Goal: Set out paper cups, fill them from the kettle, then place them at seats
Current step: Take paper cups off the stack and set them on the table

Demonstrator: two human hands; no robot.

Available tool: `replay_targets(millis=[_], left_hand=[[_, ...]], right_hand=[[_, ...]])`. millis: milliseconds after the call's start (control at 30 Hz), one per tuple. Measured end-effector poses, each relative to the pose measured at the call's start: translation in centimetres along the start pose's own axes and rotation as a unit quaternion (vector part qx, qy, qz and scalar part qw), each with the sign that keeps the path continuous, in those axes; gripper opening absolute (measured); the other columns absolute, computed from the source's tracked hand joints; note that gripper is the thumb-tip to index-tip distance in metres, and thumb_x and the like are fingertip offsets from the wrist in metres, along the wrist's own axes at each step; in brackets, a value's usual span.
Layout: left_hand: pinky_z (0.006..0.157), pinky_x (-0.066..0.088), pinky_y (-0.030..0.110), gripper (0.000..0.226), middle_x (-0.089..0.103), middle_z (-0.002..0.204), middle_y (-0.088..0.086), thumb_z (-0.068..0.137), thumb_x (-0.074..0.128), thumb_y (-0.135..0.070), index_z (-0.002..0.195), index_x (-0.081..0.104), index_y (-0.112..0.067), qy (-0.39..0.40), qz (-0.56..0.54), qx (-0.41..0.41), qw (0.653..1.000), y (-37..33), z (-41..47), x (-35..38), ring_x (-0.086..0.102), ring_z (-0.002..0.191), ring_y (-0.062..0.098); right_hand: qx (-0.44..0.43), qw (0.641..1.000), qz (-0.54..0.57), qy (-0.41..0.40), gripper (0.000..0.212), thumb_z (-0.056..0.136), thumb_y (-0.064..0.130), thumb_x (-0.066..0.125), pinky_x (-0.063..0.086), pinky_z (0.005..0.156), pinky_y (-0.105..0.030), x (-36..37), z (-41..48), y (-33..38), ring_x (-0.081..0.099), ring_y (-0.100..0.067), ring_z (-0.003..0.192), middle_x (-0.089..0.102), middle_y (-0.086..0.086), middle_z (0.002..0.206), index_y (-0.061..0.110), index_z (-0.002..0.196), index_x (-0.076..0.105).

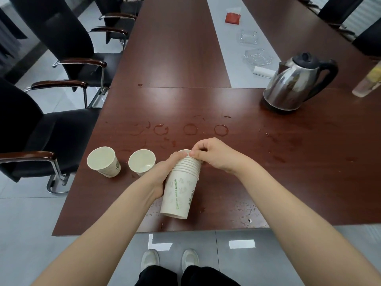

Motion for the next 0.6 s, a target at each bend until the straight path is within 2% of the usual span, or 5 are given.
replay_targets(millis=[67, 167, 333, 500, 600], left_hand=[[0.075, 0.052, 0.039, 0.078, 0.069, 0.097, 0.022, 0.053, 0.08, -0.047, 0.113, 0.063, -0.001, 0.0, 0.004, -0.005, 1.0, -0.1, 0.31, 0.02, 0.066, 0.08, 0.032], [0.067, 0.054, 0.035, 0.058, 0.069, 0.088, 0.02, 0.065, 0.074, -0.042, 0.105, 0.065, -0.001, 0.004, 0.01, -0.016, 1.0, -0.26, 0.67, 0.19, 0.067, 0.07, 0.03], [0.069, 0.054, 0.035, 0.059, 0.069, 0.091, 0.02, 0.062, 0.073, -0.042, 0.104, 0.065, -0.002, 0.0, 0.008, -0.03, 1.0, -0.52, 0.96, 0.42, 0.066, 0.073, 0.03], [0.061, 0.055, 0.033, 0.042, 0.069, 0.088, 0.021, 0.082, 0.063, -0.035, 0.107, 0.063, -0.001, -0.003, -0.018, -0.032, 0.999, -0.58, 0.92, 0.66, 0.068, 0.069, 0.029], [0.071, 0.056, 0.037, 0.05, 0.07, 0.098, 0.022, 0.081, 0.065, -0.035, 0.115, 0.062, 0.001, 0.002, -0.019, -0.043, 0.999, -0.55, 0.8, 0.58, 0.068, 0.079, 0.032]], right_hand=[[-0.002, 1.0, -0.007, -0.012, 0.015, 0.093, 0.016, 0.059, 0.044, 0.07, -0.017, -0.05, 0.05, -0.03, 0.053, 0.0, 0.07, 0.06, 0.01, 0.075, 0.011, 0.08, 0.066], [-0.008, 0.999, -0.025, -0.025, 0.014, 0.093, 0.015, 0.058, 0.039, 0.064, -0.009, -0.28, 0.08, 0.26, 0.051, 0.002, 0.069, 0.059, 0.011, 0.076, 0.008, 0.084, 0.067], [-0.002, 0.998, -0.047, -0.042, 0.018, 0.095, 0.018, 0.056, 0.036, 0.057, -0.011, -0.33, 0.09, 0.25, 0.046, -0.001, 0.063, 0.056, 0.01, 0.073, 0.008, 0.082, 0.065], [0.009, 0.998, -0.015, -0.061, 0.018, 0.094, 0.017, 0.056, 0.038, 0.065, -0.018, -0.15, 0.36, 0.04, 0.049, -0.002, 0.069, 0.057, 0.01, 0.075, 0.016, 0.077, 0.062], [0.013, 0.995, -0.002, -0.103, 0.02, 0.095, 0.018, 0.056, 0.041, 0.069, -0.025, -0.31, 0.73, -0.32, 0.049, -0.008, 0.071, 0.057, 0.007, 0.076, 0.018, 0.075, 0.06]])
Point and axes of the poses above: each hand's wrist, its own z-axis towards the middle knuckle, its own x-axis out of the palm, y = z × x, the point moved 3 cm from there along z, towards the middle knuckle
